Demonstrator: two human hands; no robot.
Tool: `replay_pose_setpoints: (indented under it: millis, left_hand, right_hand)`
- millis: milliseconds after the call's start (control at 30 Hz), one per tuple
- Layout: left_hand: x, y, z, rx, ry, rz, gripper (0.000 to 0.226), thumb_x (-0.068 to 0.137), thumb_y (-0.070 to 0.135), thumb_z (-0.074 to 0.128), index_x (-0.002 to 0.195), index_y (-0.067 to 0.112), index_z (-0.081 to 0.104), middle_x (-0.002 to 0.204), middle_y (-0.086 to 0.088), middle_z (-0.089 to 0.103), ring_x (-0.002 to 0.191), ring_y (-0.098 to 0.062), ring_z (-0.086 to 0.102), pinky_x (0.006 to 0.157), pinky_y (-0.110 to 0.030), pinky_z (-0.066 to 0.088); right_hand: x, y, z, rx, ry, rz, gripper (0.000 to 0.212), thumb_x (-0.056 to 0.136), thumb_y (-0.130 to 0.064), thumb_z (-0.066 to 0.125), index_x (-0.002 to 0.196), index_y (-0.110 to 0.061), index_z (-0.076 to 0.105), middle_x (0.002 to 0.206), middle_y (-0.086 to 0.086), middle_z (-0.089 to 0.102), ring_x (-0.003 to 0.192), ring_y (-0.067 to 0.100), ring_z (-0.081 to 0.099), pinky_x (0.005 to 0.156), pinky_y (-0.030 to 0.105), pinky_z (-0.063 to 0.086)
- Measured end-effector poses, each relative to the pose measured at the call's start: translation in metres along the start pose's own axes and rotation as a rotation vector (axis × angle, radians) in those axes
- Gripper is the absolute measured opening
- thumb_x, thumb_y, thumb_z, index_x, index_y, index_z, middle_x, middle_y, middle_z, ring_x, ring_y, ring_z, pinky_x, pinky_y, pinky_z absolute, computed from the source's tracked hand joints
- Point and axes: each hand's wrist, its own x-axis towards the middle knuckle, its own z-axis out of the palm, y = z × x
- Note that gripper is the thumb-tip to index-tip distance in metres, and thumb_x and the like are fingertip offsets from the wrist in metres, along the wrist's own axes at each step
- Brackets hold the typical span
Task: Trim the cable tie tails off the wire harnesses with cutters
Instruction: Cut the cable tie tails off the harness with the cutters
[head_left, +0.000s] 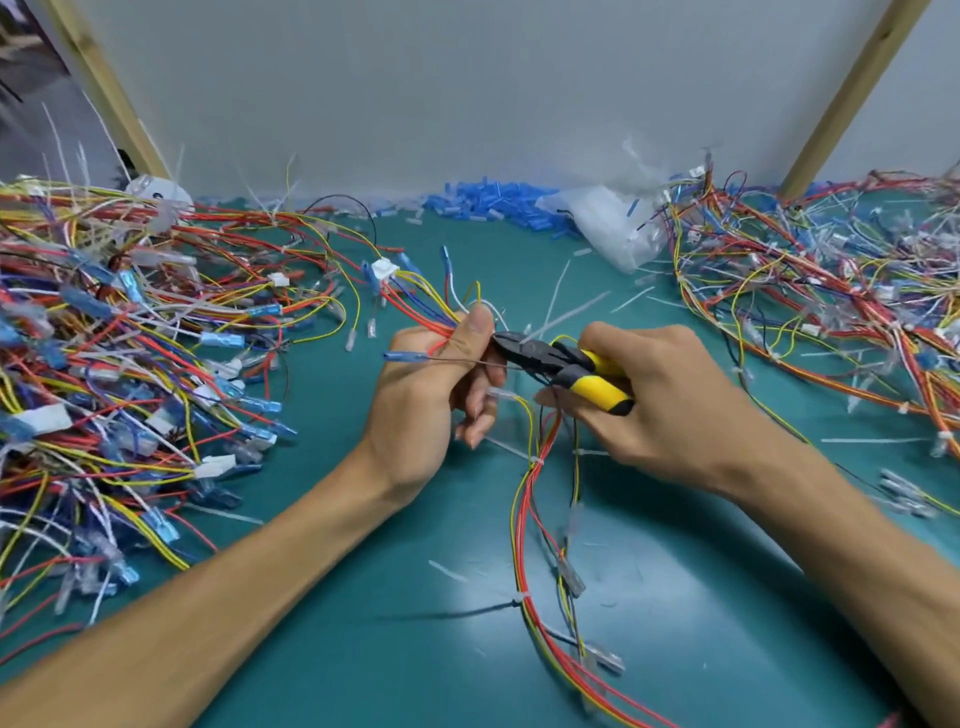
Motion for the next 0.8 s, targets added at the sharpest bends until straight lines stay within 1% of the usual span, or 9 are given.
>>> replay_pose_setpoints:
  millis: [67,167,267,333,467,500,600,733,800]
  left_hand:
    - [-0.0006,-0.001,0.0013,0.005,-0.013,0.004,0.05,0.102,0.034,0.053,0.059,0.009,0.059,0.048,-0.012,0.034,0.033,-0.021,0.04,0.04,-0.028,0.021]
    - [-0.0008,-0.0015,0.001,0.003,-0.004,-0.008,0.051,0.101,0.035,0.052,0.062,0.003,0.056,0.049,-0.011,0.035,0.033,-0.021,0.04,0.04,-0.027,0.021]
    - [-0.0009,0.0005,-0.0004,0.001,0.006,-0.006,0.055,0.106,0.033,0.051,0.056,0.011,0.058,0.053,-0.015,0.034,0.034,-0.021,0.041,0.04,-0.025,0.023]
    - [-0.0006,0.0021,-0.0005,-0.013,0.009,-0.014,0.058,0.104,0.035,0.051,0.048,0.018,0.059,0.053,-0.015,0.036,0.037,-0.021,0.041,0.039,-0.024,0.024]
    - [0.0029,0.0027,-0.0033,-0.059,0.043,-0.054,0.059,0.099,0.04,0.053,0.045,0.017,0.062,0.045,-0.002,0.041,0.061,-0.023,0.046,0.037,-0.022,0.025]
    - [0.0038,0.0025,-0.0041,-0.062,0.046,-0.052,0.059,0.099,0.04,0.053,0.046,0.017,0.063,0.045,-0.002,0.041,0.063,-0.023,0.045,0.037,-0.022,0.026]
    - [0.0045,0.0022,-0.0042,-0.048,0.039,-0.031,0.061,0.102,0.038,0.052,0.045,0.017,0.062,0.046,-0.004,0.041,0.052,-0.022,0.044,0.037,-0.022,0.029]
    - [0.0019,0.0031,-0.0004,-0.033,0.03,-0.001,0.063,0.11,0.028,0.049,0.049,0.019,0.06,0.049,-0.01,0.039,0.036,-0.02,0.04,0.037,-0.023,0.027]
    - [0.0001,0.0037,0.0001,-0.018,0.016,0.016,0.063,0.111,0.026,0.047,0.049,0.02,0.06,0.05,-0.011,0.038,0.034,-0.02,0.039,0.038,-0.022,0.028]
  right_hand:
    - [-0.0009,0.0022,-0.0005,-0.009,-0.011,-0.004,0.044,0.093,-0.047,0.072,0.077,-0.014,0.049,0.057,-0.002,0.037,0.06,0.036,0.032,0.051,0.048,0.04]
    - [-0.0016,0.0016,-0.0012,-0.03,0.021,-0.007,0.049,0.09,-0.059,0.065,0.081,-0.014,0.05,0.06,-0.005,0.04,0.061,0.033,0.037,0.053,0.047,0.041]
    - [-0.0008,-0.002,-0.002,-0.035,0.055,0.003,0.047,0.088,-0.066,0.062,0.087,-0.02,0.051,0.07,-0.014,0.046,0.065,0.022,0.042,0.057,0.042,0.043]
    - [-0.0007,-0.0026,-0.0029,-0.015,0.041,0.012,0.045,0.088,-0.067,0.062,0.09,-0.024,0.051,0.075,-0.017,0.047,0.068,0.017,0.042,0.059,0.04,0.042]
    - [-0.0018,0.0002,-0.0037,0.009,-0.012,0.041,0.043,0.091,-0.065,0.063,0.095,-0.023,0.054,0.082,-0.012,0.052,0.075,0.02,0.049,0.066,0.044,0.046]
    - [-0.0018,0.0,-0.0033,0.014,-0.015,0.041,0.044,0.091,-0.065,0.062,0.096,-0.022,0.054,0.083,-0.011,0.053,0.075,0.021,0.049,0.067,0.045,0.047]
    - [-0.0003,-0.0017,-0.0007,0.037,-0.005,0.02,0.043,0.091,-0.062,0.062,0.095,-0.019,0.055,0.082,-0.008,0.054,0.073,0.022,0.049,0.066,0.044,0.046]
    - [-0.0003,-0.0029,0.0015,0.057,0.003,-0.018,0.043,0.093,-0.057,0.064,0.091,-0.015,0.054,0.076,-0.001,0.057,0.069,0.026,0.049,0.062,0.046,0.044]
    - [-0.0008,-0.0043,0.0019,0.056,0.008,-0.041,0.044,0.093,-0.053,0.068,0.086,-0.013,0.051,0.067,-0.001,0.05,0.064,0.027,0.041,0.058,0.044,0.04]
